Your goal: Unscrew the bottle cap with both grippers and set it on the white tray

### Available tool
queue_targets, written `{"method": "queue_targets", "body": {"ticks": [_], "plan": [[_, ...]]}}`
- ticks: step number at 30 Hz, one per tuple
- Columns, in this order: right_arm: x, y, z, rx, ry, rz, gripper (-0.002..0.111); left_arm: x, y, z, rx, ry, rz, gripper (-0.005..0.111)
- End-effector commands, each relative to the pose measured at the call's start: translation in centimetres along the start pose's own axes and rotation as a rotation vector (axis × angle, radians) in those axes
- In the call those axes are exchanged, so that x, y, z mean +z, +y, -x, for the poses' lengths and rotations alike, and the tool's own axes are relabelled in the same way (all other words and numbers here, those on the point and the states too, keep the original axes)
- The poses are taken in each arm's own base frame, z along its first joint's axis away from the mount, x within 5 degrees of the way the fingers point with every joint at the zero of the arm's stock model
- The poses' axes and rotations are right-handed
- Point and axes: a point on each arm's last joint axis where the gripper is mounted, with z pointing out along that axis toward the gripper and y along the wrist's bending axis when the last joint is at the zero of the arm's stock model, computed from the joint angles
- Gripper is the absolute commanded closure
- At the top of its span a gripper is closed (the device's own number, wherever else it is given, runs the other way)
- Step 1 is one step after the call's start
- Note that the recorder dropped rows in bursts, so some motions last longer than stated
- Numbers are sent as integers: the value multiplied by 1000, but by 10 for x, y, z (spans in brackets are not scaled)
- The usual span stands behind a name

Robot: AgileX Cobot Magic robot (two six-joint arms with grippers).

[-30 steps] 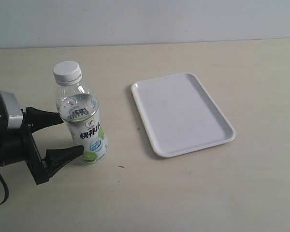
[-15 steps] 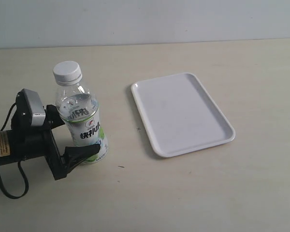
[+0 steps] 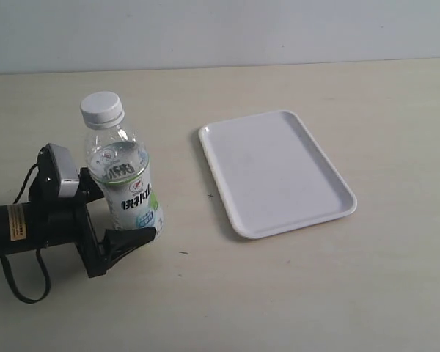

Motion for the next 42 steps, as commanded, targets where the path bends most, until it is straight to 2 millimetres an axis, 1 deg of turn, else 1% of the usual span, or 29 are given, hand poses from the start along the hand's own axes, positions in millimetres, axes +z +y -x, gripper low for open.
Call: {"method": "queue_targets", "body": {"ticks": [1, 8, 13, 15, 18, 24, 26, 28, 32, 36, 42], "plan": [[0, 0, -1, -4, -6, -6, 108, 4, 2, -2, -8, -15, 1, 18], [0, 0, -1, -4, -6, -6, 108, 5, 3, -2, -4, -18, 0, 18], [0, 0, -1, -4, -6, -6, 108, 5, 3, -2, -3, -18, -2, 23], [0, 0, -1, -4, -6, -6, 108, 5, 3, -2, -2, -18, -7, 27], [0, 0, -1, -4, -6, -6, 108, 5, 3, -2, -2, -18, -7, 40], [0, 0, -1, -4, -6, -6, 108, 5, 1, -2, 3, -18, -19, 81], [0, 0, -1, -4, -6, -6, 108, 5, 1, -2, 4, -18, -21, 97], [0, 0, -1, -4, -6, -6, 108, 5, 1, -2, 7, -18, -21, 107], [0, 0, -1, -4, -6, -6, 108, 5, 1, -2, 6, -18, -21, 107], [0, 0, -1, -4, -6, -6, 108, 7, 2, 0, 34, -26, -57, 107], [0, 0, -1, -4, -6, -6, 108, 7, 1, 0, 21, -26, -68, 107]]}}
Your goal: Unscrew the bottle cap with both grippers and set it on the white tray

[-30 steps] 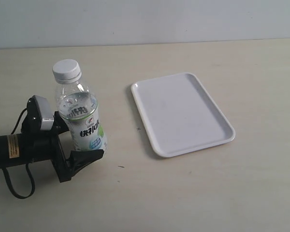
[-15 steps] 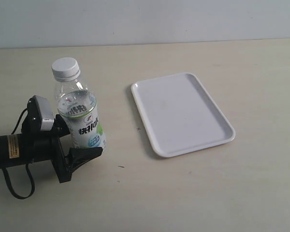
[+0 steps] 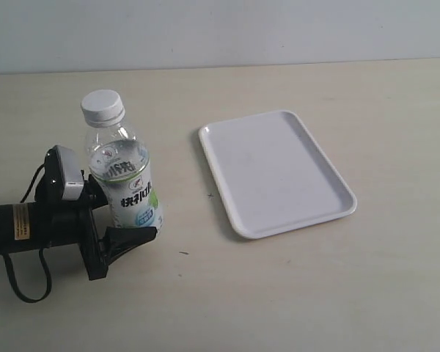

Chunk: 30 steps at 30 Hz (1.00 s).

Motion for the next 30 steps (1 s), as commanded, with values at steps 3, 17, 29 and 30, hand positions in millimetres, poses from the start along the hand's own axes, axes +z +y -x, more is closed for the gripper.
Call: {"method": "queue_targets", "body": {"ticks": [3, 17, 29, 30], "plan": [[0, 0, -1, -4, -6, -6, 108, 2, 0, 4, 2, -25, -12, 107], [0, 0, 1, -9, -21, -6, 108, 1, -1, 5, 10, -26, -25, 107], [-7, -7, 33, 458, -396, 10, 108, 2, 0, 5, 18, -29, -30, 107], [-8, -8, 35, 459, -423, 9, 108, 2, 0, 5, 18, -29, -30, 107]]}}
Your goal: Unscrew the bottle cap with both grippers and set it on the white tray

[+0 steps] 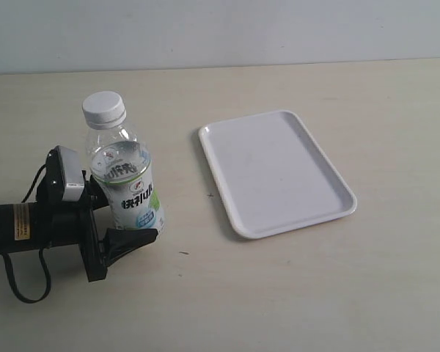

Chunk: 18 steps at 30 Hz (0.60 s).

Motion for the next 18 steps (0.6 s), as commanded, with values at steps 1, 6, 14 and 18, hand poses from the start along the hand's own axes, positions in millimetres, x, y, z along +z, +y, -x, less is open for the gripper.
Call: {"method": "queue_targets", "body": {"ticks": [1, 6, 14, 18], "plan": [[-2, 0, 11, 74, -131, 6, 108, 1, 0, 5, 7, -28, -9, 107], [0, 3, 18, 50, -175, 26, 108, 1, 0, 5, 7, -28, -9, 107], [70, 26, 44, -172, 151, -53, 108, 1, 1, 5, 4, -29, -1, 107], [123, 40, 54, -297, 413, -59, 108, 1, 1, 5, 4, -29, -1, 107]]}}
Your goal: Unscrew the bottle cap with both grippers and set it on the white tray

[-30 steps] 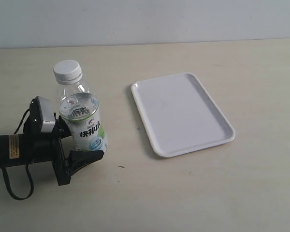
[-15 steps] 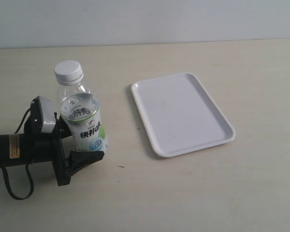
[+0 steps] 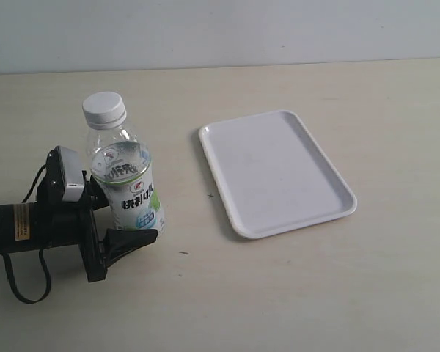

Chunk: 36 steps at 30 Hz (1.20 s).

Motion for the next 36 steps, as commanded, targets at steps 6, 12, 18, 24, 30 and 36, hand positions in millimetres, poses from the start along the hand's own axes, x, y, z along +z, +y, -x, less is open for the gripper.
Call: {"method": "queue_targets", "body": {"ticks": [6, 12, 18, 24, 30, 36], "plan": [[108, 31, 44, -299, 679, 67, 103, 1, 1, 5, 3, -29, 2, 107], [157, 44, 44, -298, 1034, 176, 77, 1, 1, 5, 3, -29, 2, 107], [187, 64, 14, -286, 1230, 418, 64, 1, 2, 5, 1, -29, 8, 107], [199, 104, -10, -432, 1236, 604, 56, 0, 4, 10, 5, -37, 21, 107], [210, 144, -18, -505, 1069, 677, 53, -6, 10, 26, -37, -17, 59, 107], [222, 148, -38, -468, 1084, 627, 53, -6, 9, 26, -28, -11, 54, 107]]}}
